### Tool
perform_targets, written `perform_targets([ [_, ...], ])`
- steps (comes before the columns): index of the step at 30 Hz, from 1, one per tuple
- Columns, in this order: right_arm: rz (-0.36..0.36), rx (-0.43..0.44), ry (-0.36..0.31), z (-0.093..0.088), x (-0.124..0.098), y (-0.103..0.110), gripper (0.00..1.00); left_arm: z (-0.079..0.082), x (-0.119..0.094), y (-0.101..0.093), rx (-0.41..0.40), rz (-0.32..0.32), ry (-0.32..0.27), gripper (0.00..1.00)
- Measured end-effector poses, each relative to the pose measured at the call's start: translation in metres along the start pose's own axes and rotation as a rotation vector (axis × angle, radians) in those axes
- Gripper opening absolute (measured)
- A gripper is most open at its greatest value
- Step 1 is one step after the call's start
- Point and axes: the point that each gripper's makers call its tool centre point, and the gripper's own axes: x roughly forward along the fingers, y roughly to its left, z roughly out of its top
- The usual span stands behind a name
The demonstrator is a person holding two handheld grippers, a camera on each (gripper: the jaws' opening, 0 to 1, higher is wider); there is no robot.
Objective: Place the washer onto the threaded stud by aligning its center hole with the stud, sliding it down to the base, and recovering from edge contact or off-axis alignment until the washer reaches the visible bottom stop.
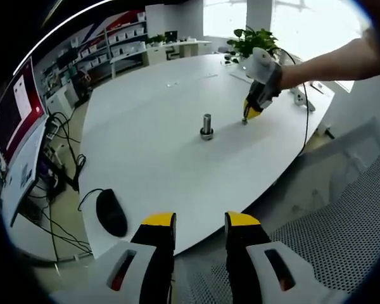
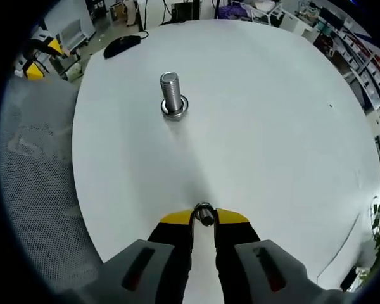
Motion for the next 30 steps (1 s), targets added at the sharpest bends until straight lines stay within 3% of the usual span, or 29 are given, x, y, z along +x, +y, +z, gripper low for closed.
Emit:
perform_targets([
  [30, 0.008, 0.019, 0.003, -0.0010, 0.0039, 0.0048, 0.19, -0.0004, -0.0003, 0.0002, -0.004, -0.001, 0.000, 0.29],
])
